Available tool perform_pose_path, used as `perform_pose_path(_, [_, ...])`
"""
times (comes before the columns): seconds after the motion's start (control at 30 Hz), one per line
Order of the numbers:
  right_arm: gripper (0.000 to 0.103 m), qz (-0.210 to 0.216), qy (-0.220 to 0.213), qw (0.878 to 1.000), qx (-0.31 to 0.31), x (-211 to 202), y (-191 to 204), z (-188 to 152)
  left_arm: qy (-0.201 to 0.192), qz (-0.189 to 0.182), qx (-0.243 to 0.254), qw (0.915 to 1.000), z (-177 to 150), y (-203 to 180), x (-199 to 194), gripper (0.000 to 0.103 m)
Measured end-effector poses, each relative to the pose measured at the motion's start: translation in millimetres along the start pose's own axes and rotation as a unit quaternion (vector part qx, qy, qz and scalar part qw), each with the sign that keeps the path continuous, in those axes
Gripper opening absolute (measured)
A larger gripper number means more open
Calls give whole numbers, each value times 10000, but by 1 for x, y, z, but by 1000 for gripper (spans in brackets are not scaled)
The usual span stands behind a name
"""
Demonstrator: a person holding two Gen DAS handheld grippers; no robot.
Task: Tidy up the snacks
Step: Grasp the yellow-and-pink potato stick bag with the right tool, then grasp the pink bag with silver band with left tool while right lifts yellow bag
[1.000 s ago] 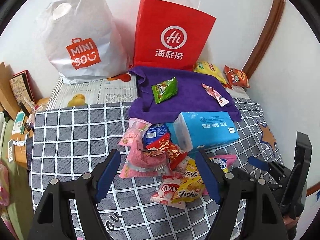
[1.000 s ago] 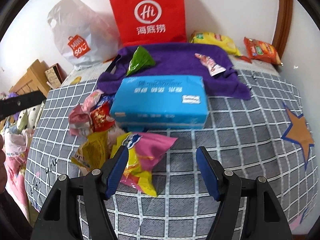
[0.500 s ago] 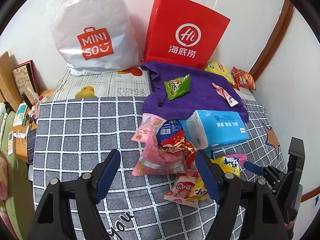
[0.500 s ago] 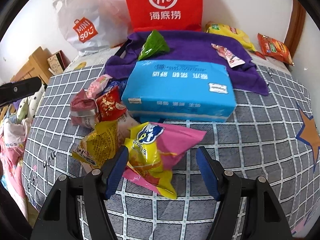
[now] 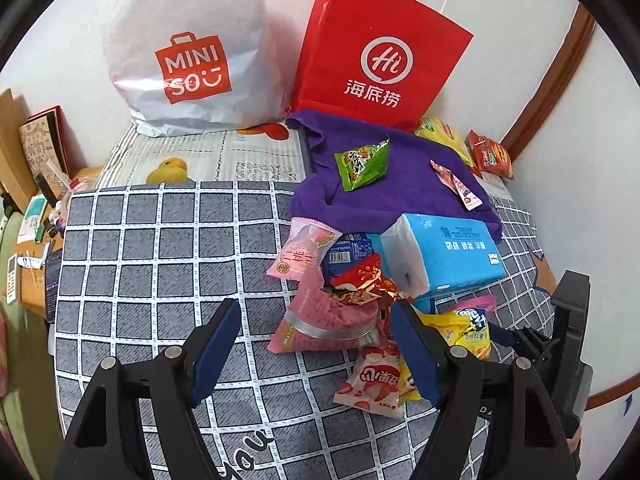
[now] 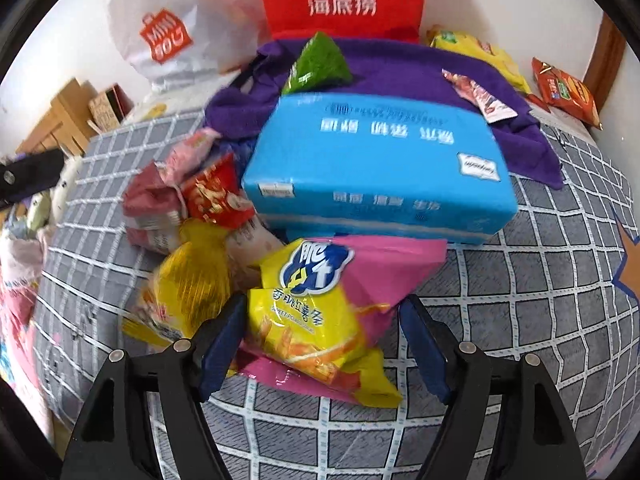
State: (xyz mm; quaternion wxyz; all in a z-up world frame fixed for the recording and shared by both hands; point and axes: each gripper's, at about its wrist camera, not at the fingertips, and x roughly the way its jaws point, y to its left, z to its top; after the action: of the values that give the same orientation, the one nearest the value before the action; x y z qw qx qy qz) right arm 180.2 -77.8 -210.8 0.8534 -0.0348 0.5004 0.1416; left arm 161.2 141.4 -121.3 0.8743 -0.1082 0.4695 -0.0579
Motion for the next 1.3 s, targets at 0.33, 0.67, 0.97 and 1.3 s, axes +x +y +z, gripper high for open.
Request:
perform_pose_path(0.33, [62,-76,-354,9993,64,-17,-32,-8,239,73,0,9997,-6,-5,31,75])
perform_pose_path(0.67, [62,-479,-453,9969,420,-21,-91,-15,545,-111,8,9985,-12,-12,66,78])
perform_pose_path(0.97, [63,-358,-443,9972,492,-12,-102,-13,706,58,184,9973,-14,-24,94,82])
perform_pose_path(1.3, [62,-315,-472,9976,395,-13,-102,-15,695,-226,-14,9973,-17,-16,96,74])
